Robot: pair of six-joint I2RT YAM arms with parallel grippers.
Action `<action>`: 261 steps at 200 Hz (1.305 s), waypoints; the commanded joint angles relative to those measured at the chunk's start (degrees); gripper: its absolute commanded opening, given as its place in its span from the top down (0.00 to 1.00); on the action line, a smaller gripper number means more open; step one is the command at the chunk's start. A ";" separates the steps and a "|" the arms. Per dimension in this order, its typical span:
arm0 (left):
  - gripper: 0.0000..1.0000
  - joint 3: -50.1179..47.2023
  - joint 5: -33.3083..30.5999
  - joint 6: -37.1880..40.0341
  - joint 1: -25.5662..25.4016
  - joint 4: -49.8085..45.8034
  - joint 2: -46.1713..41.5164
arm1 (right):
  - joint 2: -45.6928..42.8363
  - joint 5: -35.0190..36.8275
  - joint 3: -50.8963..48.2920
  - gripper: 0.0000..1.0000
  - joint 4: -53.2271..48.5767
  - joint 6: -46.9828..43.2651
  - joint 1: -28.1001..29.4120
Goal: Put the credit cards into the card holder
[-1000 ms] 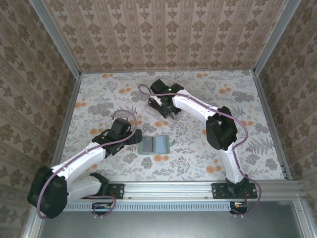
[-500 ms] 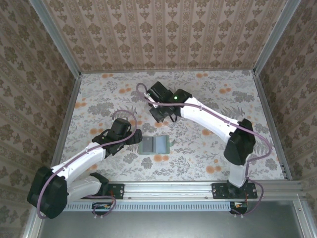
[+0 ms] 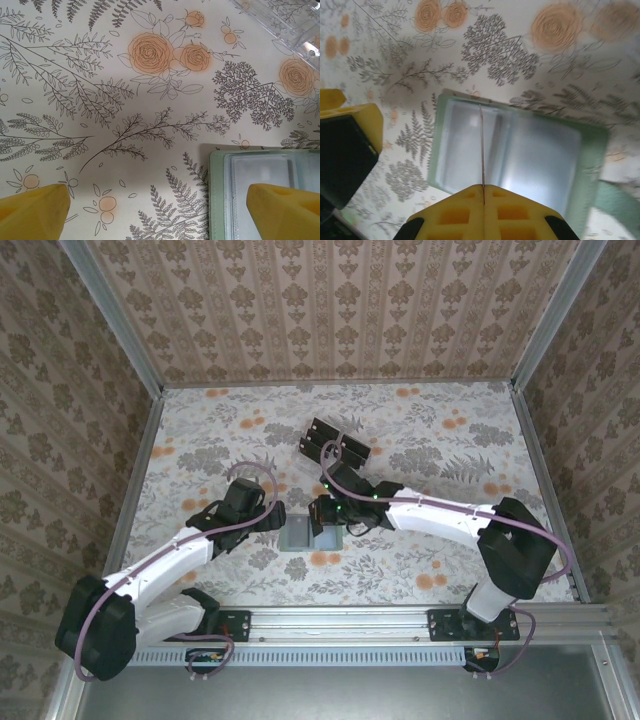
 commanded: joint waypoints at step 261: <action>0.00 -0.83 -1.09 4.49 -8.62 6.90 9.65 | 0.37 3.01 -12.70 1.00 13.56 8.99 -0.43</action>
